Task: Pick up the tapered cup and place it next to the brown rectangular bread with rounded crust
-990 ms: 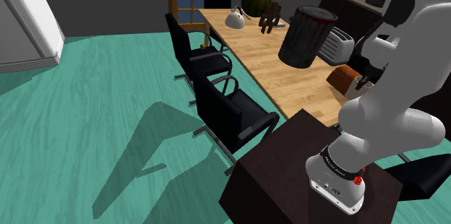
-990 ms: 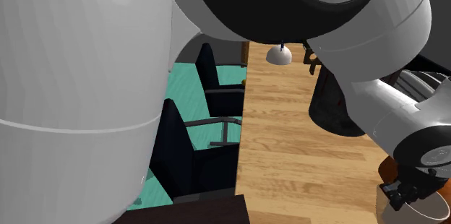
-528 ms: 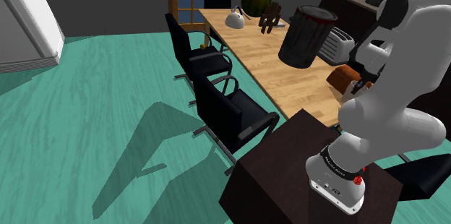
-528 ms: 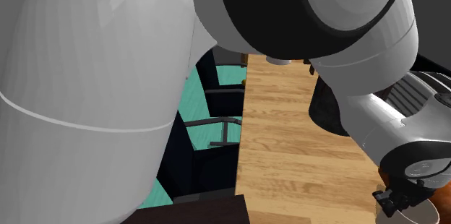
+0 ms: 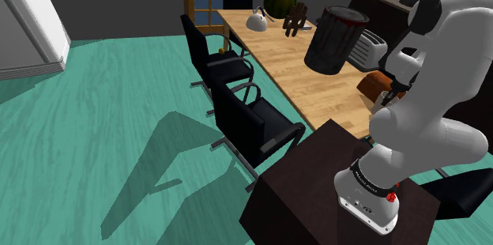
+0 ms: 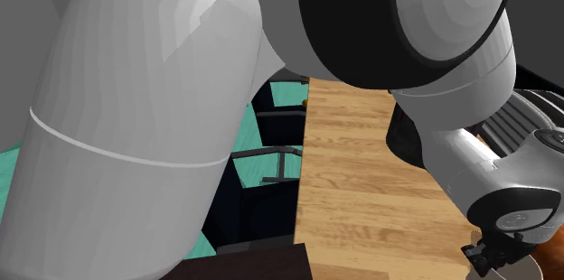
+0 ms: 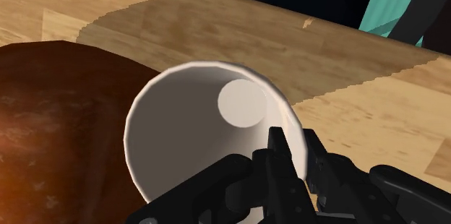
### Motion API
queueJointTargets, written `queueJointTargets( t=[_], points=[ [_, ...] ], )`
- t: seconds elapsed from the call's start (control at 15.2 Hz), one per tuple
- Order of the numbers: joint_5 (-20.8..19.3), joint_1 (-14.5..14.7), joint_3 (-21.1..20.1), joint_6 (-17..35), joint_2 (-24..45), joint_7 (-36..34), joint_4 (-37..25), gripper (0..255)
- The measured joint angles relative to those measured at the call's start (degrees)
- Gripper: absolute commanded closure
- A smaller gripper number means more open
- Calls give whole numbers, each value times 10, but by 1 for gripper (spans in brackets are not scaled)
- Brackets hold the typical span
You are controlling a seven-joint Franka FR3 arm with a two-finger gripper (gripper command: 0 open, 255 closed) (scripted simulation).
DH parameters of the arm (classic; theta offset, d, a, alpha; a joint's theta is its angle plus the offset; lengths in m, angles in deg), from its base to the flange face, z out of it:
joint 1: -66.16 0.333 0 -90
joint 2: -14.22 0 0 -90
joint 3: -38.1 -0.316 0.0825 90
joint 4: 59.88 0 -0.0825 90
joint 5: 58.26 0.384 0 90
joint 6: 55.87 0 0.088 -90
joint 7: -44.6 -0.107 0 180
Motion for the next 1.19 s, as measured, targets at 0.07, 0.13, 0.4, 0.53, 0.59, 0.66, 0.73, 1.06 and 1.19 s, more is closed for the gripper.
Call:
queueJointTargets(
  t=[0.07, 0.13, 0.4, 0.53, 0.59, 0.66, 0.73, 1.06, 1.19],
  points=[
    [0, 0, 0, 0, 0, 0, 0, 255],
    [0, 0, 0, 0, 0, 0, 0, 255],
    [0, 0, 0, 0, 0, 0, 0, 0],
    [0, 0, 0, 0, 0, 0, 0, 0],
    [0, 0, 0, 0, 0, 0, 0, 0],
    [-4, 3, 5, -5, -6, -3, 1, 0],
    [-13, 14, 14, -14, -21, -10, 7, 0],
    [-42, 36, 41, -42, -63, -28, 20, 0],
    [-43, 37, 42, -42, -64, -29, 20, 0]
  ],
)
